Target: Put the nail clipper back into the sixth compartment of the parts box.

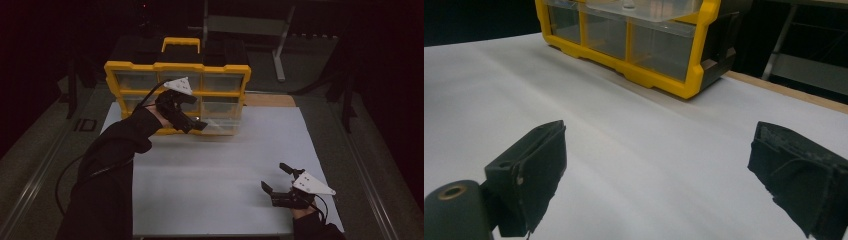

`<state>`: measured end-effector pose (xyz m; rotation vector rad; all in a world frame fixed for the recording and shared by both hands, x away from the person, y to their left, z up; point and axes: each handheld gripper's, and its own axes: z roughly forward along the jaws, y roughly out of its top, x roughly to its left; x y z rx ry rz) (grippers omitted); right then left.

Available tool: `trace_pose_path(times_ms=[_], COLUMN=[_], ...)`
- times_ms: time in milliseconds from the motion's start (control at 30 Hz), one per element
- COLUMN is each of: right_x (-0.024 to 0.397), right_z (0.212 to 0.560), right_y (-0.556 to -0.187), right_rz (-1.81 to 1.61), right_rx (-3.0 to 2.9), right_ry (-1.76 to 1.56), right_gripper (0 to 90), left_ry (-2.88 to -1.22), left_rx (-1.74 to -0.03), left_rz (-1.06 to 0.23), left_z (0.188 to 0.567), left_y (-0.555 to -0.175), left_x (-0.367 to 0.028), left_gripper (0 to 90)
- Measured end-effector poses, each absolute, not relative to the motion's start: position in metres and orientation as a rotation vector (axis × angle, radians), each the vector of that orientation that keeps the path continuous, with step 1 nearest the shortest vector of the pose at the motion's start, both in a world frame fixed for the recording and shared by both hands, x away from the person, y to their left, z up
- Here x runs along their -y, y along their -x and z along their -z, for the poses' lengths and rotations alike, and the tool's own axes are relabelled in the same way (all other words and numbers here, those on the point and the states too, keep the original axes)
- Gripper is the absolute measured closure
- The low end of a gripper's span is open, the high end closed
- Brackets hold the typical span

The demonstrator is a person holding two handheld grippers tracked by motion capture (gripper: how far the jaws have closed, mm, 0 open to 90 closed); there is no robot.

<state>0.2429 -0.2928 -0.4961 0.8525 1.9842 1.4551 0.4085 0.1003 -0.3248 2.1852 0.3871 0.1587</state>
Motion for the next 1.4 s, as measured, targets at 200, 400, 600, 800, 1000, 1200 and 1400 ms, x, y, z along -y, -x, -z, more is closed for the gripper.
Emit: trace_pose_path(times_ms=[200, 400, 600, 800, 1000, 1200, 1400], right_x=[0.293, 0.293, 0.293, 0.293, 0.292, 0.293, 0.291], right_z=[0.496, 0.496, 0.496, 0.496, 0.496, 0.495, 0.496], right_y=[-0.243, -0.243, -0.243, -0.243, -0.243, -0.242, -0.242], right_rz=[-1.456, -1.455, -1.453, -1.454, -1.452, -1.451, -1.446], right_rx=[-1.983, -1.984, -1.982, -1.985, -1.985, -1.979, -1.987], right_ry=[-0.857, -0.862, -0.861, -0.859, -0.860, -0.862, -0.861], right_gripper=[8.7, 8.7, 8.7, 8.6, 8.7, 8.7, 8.7], left_ry=[-2.159, -2.132, -2.136, -2.117, -2.105, -2.099, -2.069], left_rx=[-0.403, -0.420, -0.412, -0.439, -0.458, -0.473, -0.489], left_rz=[-0.151, -0.135, -0.152, -0.153, -0.148, -0.138, -0.132], left_z=[0.330, 0.335, 0.339, 0.349, 0.362, 0.375, 0.386], left_y=[-0.400, -0.392, -0.381, -0.371, -0.362, -0.352, -0.341], left_x=[-0.113, -0.123, -0.132, -0.145, -0.159, -0.169, -0.179], left_gripper=[0.8, 0.9, 0.9, 0.9, 0.9, 0.9, 0.9])
